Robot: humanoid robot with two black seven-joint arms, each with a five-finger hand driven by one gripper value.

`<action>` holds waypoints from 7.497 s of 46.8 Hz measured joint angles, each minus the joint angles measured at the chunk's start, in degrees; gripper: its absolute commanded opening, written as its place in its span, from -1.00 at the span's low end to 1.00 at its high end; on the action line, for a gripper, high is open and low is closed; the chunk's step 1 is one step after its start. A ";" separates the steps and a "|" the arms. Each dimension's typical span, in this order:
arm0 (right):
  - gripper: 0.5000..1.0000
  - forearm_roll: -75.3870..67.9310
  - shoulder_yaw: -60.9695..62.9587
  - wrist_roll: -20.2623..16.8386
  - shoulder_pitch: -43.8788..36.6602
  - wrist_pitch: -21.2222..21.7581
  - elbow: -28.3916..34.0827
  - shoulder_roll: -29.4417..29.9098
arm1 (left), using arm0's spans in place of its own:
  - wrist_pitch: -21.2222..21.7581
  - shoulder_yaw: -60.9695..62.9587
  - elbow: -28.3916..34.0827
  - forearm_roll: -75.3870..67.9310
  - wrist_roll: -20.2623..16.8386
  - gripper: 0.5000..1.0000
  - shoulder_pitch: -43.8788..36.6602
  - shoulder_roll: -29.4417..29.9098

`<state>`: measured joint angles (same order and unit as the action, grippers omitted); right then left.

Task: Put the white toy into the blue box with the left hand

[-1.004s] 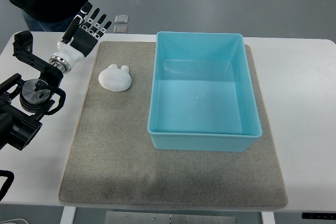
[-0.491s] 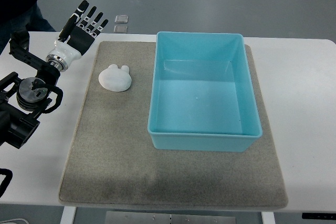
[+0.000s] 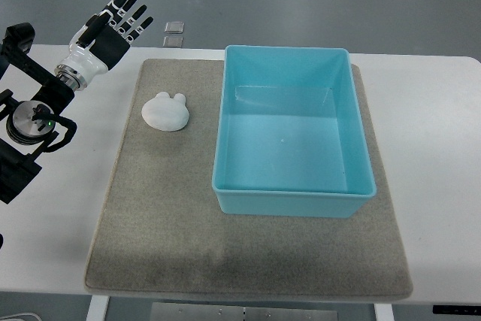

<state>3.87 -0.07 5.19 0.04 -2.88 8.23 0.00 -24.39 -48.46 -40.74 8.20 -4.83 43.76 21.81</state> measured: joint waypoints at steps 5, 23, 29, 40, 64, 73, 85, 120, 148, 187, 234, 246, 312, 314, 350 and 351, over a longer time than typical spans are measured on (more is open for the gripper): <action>0.74 0.00 0.00 0.00 -0.01 -0.01 0.01 0.00 | -0.01 0.59 0.31 -9.20 -0.22 0.99 1.07 2.22; 0.74 0.00 0.00 0.00 0.00 0.04 -0.02 0.00 | 0.33 3.95 1.14 -14.39 0.50 0.98 1.10 2.90; 0.74 0.00 0.00 0.00 -0.02 0.03 -0.02 0.00 | 0.08 4.32 -0.33 -18.06 0.47 0.97 1.51 4.41; 0.74 0.00 0.00 0.00 -0.01 0.03 -0.01 0.00 | 0.66 3.71 -7.26 -31.00 -0.35 0.96 0.97 8.22; 0.74 0.00 0.02 0.00 0.00 0.03 -0.02 0.00 | 4.49 3.85 -16.07 -48.92 -0.37 0.93 1.03 10.65; 0.74 0.00 0.01 0.00 -0.04 0.03 -0.03 0.00 | 4.36 4.50 -18.58 -65.79 -1.06 0.93 0.81 11.33; 0.74 0.00 -0.02 0.00 -0.01 0.00 0.00 0.00 | 4.27 5.46 -21.11 -82.39 -4.01 0.88 0.45 12.55; 0.74 0.00 -0.01 0.00 0.01 0.01 -0.01 0.00 | 6.79 7.63 -27.34 -100.57 -6.96 0.44 -3.22 15.82; 0.74 0.00 0.00 0.00 -0.03 0.01 -0.02 0.00 | 16.19 11.51 -27.20 -107.40 -6.33 -0.36 -3.48 14.94; 0.74 0.00 -0.01 0.00 -0.01 0.01 -0.01 0.00 | 18.43 10.20 -27.57 -106.49 -4.37 -1.00 4.65 15.13; 0.74 0.00 -0.01 0.00 -0.01 0.02 -0.01 0.00 | 14.62 22.67 -33.44 -106.98 -3.78 -1.00 11.21 -3.46; 0.74 0.00 -0.02 0.00 0.00 0.02 -0.01 0.00 | 14.64 23.89 -33.15 -107.08 -3.69 -0.92 11.17 -3.63; 0.74 0.00 -0.02 0.00 0.00 0.02 -0.03 0.00 | 15.69 3.93 -28.83 -68.72 -3.87 0.97 6.51 -0.59; 0.74 0.00 -0.02 0.00 -0.03 0.02 -0.03 0.00 | 15.76 2.43 -28.35 -65.19 -3.88 0.97 6.23 -0.60; 0.74 0.00 0.00 0.00 0.02 -0.01 -0.05 0.00 | 8.07 -1.00 -12.63 -5.50 -2.43 0.98 3.21 -1.36; 0.74 0.00 0.00 0.00 0.01 -0.01 -0.04 0.00 | 7.65 -0.93 -12.25 -4.97 -2.43 0.98 3.16 -1.37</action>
<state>3.87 -0.07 5.19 0.05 -2.89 8.19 0.00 -16.74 -49.39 -52.99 3.23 -7.26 46.92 20.44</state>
